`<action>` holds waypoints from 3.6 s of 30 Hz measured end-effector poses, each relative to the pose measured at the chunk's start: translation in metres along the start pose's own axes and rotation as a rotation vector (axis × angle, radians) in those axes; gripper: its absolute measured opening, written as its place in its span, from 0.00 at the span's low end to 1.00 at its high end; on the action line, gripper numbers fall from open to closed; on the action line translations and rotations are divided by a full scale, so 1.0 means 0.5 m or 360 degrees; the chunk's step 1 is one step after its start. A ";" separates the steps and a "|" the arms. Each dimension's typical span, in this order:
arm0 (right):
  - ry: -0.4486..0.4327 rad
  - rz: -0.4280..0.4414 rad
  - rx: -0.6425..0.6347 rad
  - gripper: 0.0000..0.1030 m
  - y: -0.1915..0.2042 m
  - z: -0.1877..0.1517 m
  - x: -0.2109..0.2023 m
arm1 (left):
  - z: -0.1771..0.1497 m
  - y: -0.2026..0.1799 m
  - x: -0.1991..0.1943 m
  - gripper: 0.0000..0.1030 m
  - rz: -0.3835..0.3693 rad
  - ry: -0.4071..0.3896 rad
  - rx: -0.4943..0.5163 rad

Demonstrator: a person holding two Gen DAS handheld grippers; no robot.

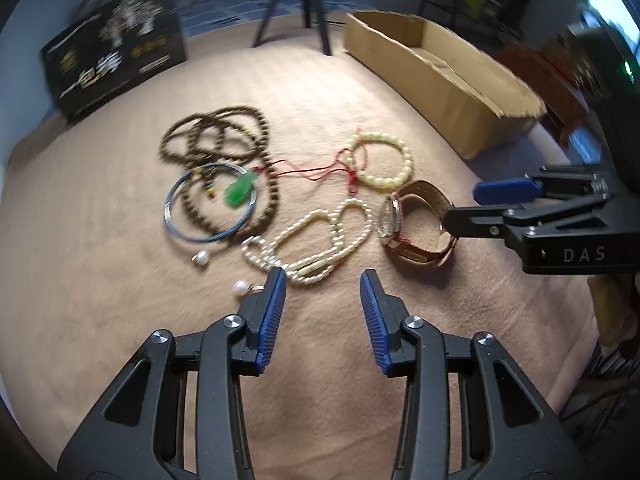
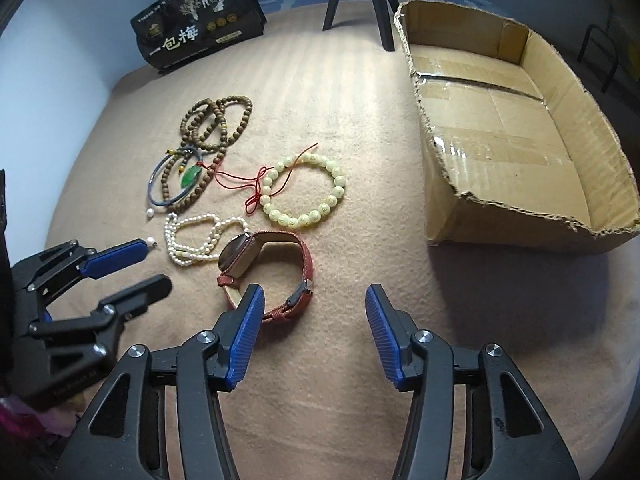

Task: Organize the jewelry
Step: 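Close the right tool on the brown watch while the left tool grasps the pearl necklace, then carry the watch in the right tool while the left tool carries the pearls to the box, then open the right tool over the box while the left tool releases the pearls inside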

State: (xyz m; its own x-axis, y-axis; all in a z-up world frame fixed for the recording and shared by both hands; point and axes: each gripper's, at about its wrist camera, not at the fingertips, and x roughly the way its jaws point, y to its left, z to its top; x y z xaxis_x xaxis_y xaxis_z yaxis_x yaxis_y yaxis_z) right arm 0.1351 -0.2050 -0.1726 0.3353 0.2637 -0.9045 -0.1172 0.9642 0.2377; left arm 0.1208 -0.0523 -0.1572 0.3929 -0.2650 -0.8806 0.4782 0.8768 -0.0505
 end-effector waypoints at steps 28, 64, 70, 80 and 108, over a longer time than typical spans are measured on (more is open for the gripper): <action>0.0017 0.0003 0.0003 0.07 0.013 0.008 0.025 | 0.030 0.023 0.060 0.05 -0.0127 0.0042 -0.0084; -0.0539 -0.0178 0.0140 0.07 -0.169 0.071 -0.250 | 0.237 -0.066 -0.255 0.05 -0.0367 -0.0625 -0.0246; -0.0549 -0.0250 0.0194 0.07 -0.223 0.093 -0.250 | 0.297 -0.105 -0.230 0.05 -0.0432 -0.0649 -0.0245; -0.0497 -0.0345 0.0245 0.07 -0.287 0.109 -0.214 | 0.376 -0.169 -0.148 0.05 -0.0481 -0.0626 -0.0225; -0.0436 -0.0381 0.0279 0.28 -0.322 0.114 -0.174 | 0.357 -0.199 0.003 0.06 -0.0381 -0.0335 -0.0252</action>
State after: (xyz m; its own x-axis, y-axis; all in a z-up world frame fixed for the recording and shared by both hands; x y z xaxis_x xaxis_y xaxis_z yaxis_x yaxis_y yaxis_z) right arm 0.1782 -0.3817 -0.1118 0.5733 0.0057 -0.8193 0.1475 0.9829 0.1100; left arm 0.2139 -0.2117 -0.0695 0.4458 -0.5330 -0.7192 0.4550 0.8268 -0.3307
